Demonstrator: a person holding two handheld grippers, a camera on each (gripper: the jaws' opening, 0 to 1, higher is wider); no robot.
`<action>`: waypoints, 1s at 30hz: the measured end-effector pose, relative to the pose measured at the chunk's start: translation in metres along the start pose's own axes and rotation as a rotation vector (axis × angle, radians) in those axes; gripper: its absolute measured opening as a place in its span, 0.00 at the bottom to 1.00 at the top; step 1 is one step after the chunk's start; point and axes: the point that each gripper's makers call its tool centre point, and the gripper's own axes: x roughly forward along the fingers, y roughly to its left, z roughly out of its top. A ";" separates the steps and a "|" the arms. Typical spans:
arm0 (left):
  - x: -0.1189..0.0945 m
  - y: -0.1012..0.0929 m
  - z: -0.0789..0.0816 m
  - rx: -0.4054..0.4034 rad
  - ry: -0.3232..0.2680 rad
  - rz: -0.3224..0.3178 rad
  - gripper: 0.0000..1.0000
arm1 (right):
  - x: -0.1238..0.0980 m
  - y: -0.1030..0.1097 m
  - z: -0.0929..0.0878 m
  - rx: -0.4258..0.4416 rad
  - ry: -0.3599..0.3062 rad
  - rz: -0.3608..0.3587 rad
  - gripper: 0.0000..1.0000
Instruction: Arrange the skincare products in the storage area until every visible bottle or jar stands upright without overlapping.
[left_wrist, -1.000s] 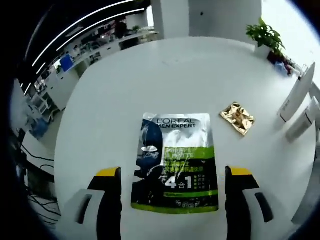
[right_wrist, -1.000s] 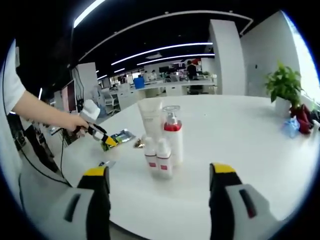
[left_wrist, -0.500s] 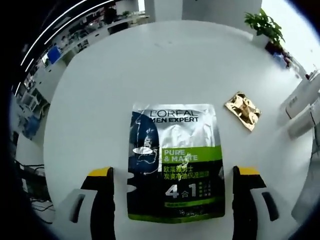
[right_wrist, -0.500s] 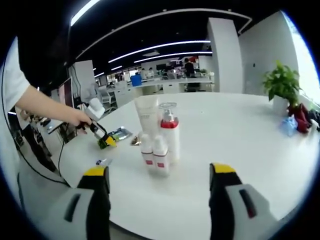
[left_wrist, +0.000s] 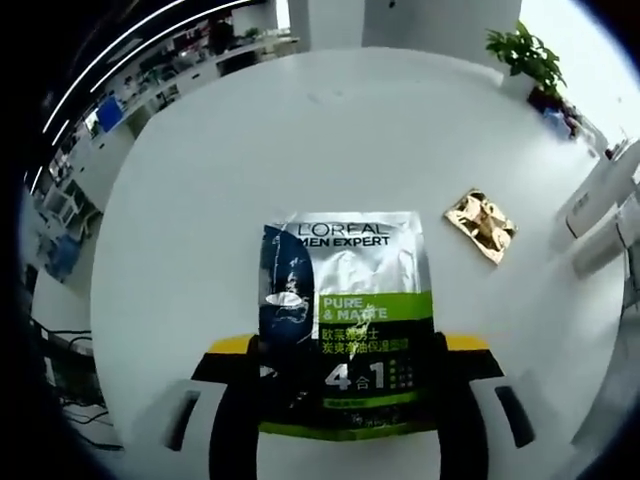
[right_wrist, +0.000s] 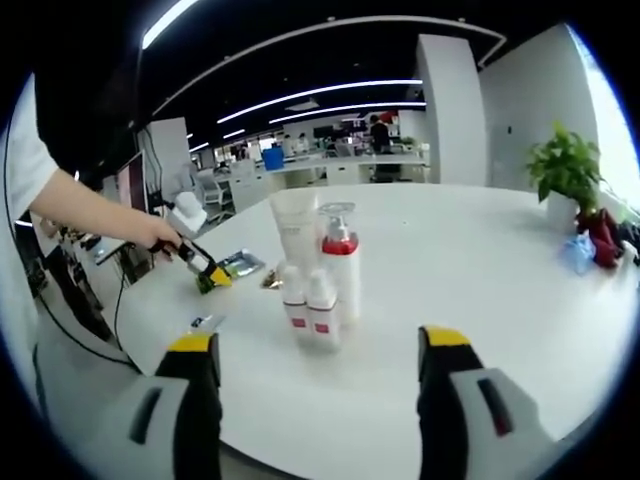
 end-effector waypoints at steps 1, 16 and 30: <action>-0.001 -0.001 0.001 0.001 -0.007 -0.001 0.60 | 0.000 0.000 0.000 -0.002 0.000 0.001 0.81; -0.011 -0.001 -0.002 -0.114 -0.046 0.008 0.15 | 0.000 0.003 0.000 -0.010 0.002 0.008 0.81; -0.036 -0.021 0.004 -0.182 -0.141 -0.014 0.15 | 0.000 0.005 0.002 -0.014 -0.004 0.026 0.81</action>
